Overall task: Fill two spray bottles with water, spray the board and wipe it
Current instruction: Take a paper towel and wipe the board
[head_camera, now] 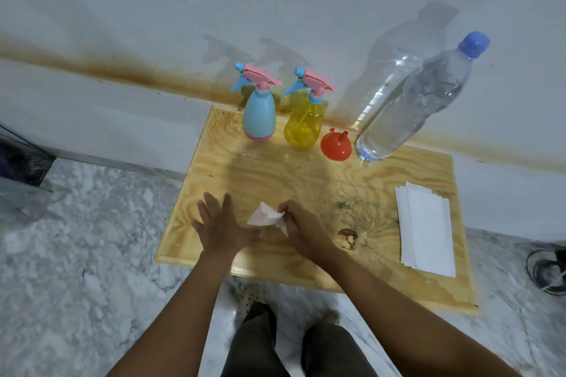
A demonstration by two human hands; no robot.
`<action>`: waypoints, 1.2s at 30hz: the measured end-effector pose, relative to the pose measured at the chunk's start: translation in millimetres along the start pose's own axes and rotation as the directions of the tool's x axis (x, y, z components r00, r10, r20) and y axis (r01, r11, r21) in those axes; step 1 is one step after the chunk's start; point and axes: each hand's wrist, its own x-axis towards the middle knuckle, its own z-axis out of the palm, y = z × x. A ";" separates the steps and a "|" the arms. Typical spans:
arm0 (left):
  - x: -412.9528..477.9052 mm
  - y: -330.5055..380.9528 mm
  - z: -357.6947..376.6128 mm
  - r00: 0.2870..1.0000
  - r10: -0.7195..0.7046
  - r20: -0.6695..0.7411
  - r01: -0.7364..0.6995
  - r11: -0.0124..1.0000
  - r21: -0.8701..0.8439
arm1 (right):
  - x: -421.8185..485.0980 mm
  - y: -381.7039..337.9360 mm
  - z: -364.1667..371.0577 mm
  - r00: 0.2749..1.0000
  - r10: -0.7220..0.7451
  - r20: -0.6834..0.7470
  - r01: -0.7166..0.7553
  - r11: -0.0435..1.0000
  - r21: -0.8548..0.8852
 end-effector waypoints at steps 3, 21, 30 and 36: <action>-13.8 18.8 1.5 0.989 0.126 -0.083 -0.127 0.992 -0.005 | -10.5 -0.5 -22.2 0.980 0.093 -0.179 -0.064 0.985 0.163; -119.5 297.9 140.1 0.665 0.737 0.120 -0.726 0.676 -0.125 | -168.3 153.4 -211.8 0.672 0.357 -0.648 -0.136 0.921 0.366; -126.9 410.5 218.7 0.703 0.662 0.258 -0.711 0.649 0.271 | -208.3 265.0 -274.1 0.537 0.474 -0.698 -0.273 0.881 0.387; -126.3 422.7 224.7 0.733 0.638 0.236 -0.674 0.636 0.375 | -210.2 354.1 -305.1 0.572 0.515 -0.638 -0.409 0.854 0.322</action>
